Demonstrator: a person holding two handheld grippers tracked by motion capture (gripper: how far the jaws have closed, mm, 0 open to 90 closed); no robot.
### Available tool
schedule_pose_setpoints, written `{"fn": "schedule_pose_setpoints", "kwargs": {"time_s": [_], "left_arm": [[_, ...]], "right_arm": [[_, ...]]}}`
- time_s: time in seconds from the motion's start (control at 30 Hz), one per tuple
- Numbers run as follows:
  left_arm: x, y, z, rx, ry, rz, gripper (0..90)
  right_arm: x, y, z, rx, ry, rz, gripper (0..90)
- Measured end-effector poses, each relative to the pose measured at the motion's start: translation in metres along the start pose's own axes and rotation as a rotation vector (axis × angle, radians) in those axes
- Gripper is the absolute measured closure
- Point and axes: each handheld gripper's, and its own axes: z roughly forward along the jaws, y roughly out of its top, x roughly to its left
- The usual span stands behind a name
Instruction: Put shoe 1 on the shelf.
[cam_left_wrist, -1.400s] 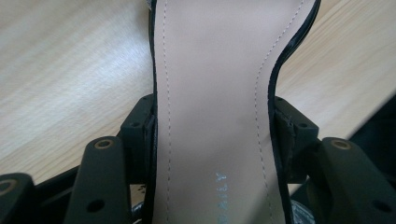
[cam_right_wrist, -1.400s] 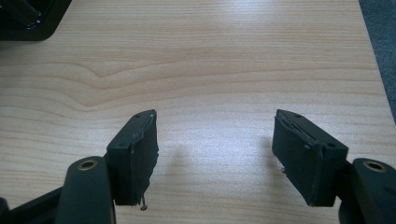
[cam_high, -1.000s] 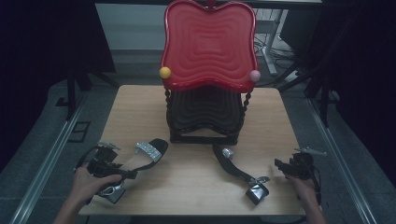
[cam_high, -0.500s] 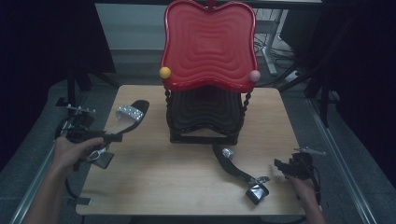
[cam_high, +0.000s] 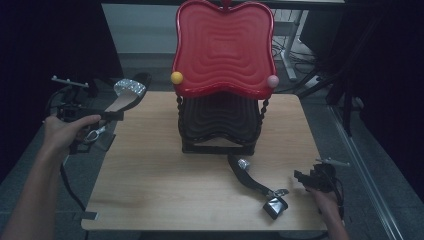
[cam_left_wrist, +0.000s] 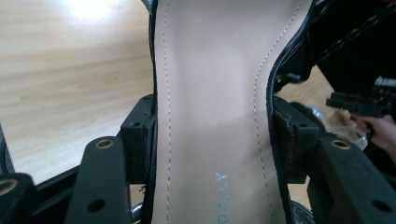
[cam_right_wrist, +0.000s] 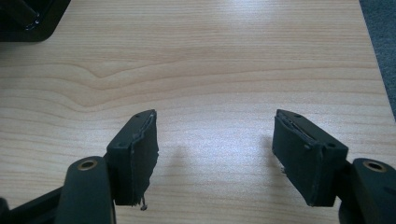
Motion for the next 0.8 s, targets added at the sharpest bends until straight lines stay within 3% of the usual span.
{"fn": "schedule_pose_setpoints", "kwargs": {"time_s": [0.13, 0.33, 0.4, 0.5, 0.6, 0.7, 0.8], "left_arm": [[-0.01, 0.017, -0.008, -0.029, -0.008, 0.003, 43.0], [-0.038, 0.05, -0.026, -0.088, -0.016, 0.028, 43.0], [-0.042, 0.054, -0.028, -0.094, -0.02, 0.031, 43.0], [-0.061, 0.072, -0.035, -0.123, -0.036, 0.042, 43.0], [-0.07, 0.081, -0.037, -0.132, -0.044, 0.048, 43.0], [-0.089, 0.1, -0.038, -0.158, -0.045, 0.055, 43.0], [-0.1, 0.111, -0.035, -0.168, -0.044, 0.058, 43.0]], "right_arm": [[0.001, 0.0, 0.0, 0.0, 0.001, 0.0, 31.5], [0.002, 0.0, 0.002, 0.005, 0.004, -0.002, 31.5], [0.002, 0.0, 0.001, 0.004, 0.005, -0.002, 31.5], [0.002, 0.0, 0.001, 0.008, 0.008, -0.003, 31.5], [0.001, 0.0, 0.001, 0.004, 0.007, 0.0, 31.5], [0.001, 0.0, 0.002, 0.006, 0.009, -0.003, 31.5], [0.001, 0.0, 0.002, 0.006, 0.009, 0.0, 31.5]]}}
